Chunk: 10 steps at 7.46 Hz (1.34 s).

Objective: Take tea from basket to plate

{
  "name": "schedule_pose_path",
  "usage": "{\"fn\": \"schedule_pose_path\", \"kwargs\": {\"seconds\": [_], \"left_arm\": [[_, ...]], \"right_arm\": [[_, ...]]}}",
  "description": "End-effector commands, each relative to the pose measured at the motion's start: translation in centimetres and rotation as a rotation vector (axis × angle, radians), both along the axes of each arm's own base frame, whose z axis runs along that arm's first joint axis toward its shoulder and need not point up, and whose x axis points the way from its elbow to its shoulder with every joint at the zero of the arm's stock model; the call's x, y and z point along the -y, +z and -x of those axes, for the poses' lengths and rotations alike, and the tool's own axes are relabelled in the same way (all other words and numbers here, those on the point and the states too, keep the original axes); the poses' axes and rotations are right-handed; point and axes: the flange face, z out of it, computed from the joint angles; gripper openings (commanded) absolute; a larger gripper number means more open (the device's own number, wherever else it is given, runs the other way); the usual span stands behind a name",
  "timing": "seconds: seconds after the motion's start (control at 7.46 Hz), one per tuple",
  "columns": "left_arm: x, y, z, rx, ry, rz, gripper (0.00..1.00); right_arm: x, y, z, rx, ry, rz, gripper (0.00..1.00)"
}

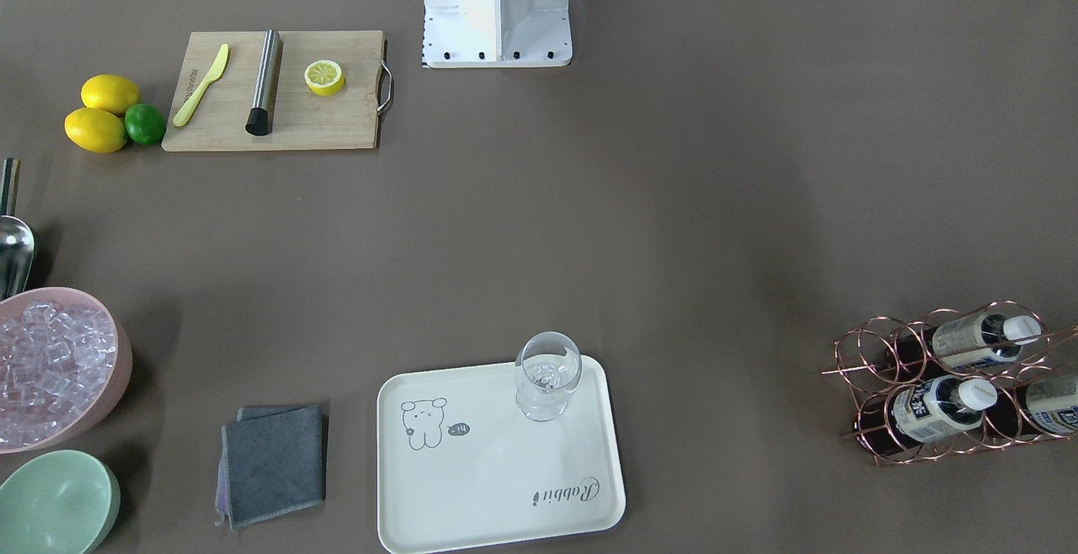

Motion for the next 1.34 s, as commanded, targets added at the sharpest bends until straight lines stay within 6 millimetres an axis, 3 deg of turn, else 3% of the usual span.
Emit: {"fn": "schedule_pose_path", "kwargs": {"seconds": [0.0,0.13,0.4,0.54,0.67,0.8,0.94,1.21], "left_arm": [[2.1,-2.2,-3.9,-0.004,0.007,0.033,0.98],[2.8,-2.4,-4.0,-0.003,0.008,0.035,0.98],[7.4,-2.9,-4.3,0.001,0.010,0.076,0.98],[8.6,-3.7,-4.3,0.013,0.004,0.077,0.98],[8.9,-4.1,-4.3,0.010,-0.013,0.092,0.98],[10.4,-5.0,-5.2,0.016,-0.025,0.119,0.98],[11.5,-6.1,-7.0,0.039,-0.036,0.142,0.98],[10.9,-6.5,-8.9,0.041,-0.039,0.158,0.98]], "right_arm": [[0.9,-1.3,1.8,0.013,-0.005,0.005,1.00],[2.1,-2.5,2.9,0.013,0.011,0.014,1.00],[3.4,-4.5,5.3,0.025,0.026,0.031,1.00],[3.9,-5.2,6.0,0.023,0.032,0.034,1.00],[4.0,-5.4,6.6,0.019,0.033,0.041,1.00],[4.0,-5.5,7.3,0.019,0.022,0.039,1.00],[4.2,-6.0,7.8,0.020,0.017,0.034,1.00],[4.2,-6.7,9.2,0.019,0.016,0.044,1.00]]}}
